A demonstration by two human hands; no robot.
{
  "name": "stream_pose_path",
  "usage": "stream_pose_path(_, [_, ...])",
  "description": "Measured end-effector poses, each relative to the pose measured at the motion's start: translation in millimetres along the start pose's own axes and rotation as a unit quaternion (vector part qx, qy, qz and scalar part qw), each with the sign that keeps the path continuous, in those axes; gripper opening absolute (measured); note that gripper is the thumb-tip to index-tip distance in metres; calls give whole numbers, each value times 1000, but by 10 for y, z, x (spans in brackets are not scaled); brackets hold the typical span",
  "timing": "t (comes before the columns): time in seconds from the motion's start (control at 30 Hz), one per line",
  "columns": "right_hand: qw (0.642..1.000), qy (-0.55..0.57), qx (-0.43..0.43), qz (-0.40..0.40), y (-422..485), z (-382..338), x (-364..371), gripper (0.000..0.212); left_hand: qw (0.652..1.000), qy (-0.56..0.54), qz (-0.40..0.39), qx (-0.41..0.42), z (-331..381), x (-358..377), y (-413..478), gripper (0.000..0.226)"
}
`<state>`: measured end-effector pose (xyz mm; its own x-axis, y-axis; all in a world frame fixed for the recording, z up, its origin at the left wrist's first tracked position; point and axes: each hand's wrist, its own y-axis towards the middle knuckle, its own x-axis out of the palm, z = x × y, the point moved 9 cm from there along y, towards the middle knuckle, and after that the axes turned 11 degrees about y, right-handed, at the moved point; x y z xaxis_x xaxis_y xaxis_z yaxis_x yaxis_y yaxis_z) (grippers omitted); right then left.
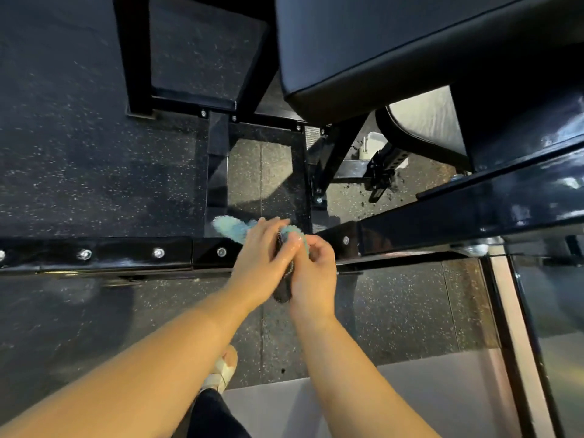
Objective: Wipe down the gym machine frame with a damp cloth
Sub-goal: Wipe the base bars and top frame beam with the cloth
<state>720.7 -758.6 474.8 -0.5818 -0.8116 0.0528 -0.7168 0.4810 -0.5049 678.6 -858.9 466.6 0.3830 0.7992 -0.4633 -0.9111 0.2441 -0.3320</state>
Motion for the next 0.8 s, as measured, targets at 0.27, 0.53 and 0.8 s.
stream_pose_path(0.27, [960,197,137,146,-154,75,-752,20,988,-60,43,-134,149,443,172,32])
stream_pose_path(0.53, [991,81,7,104,58,-431,-829,23,969,-244,-1,25,1119,557,29,47])
stream_pose_path(0.8, [988,92,74,102,-15,-411,-827,9,938,-271,3,-213,404,795,189,47])
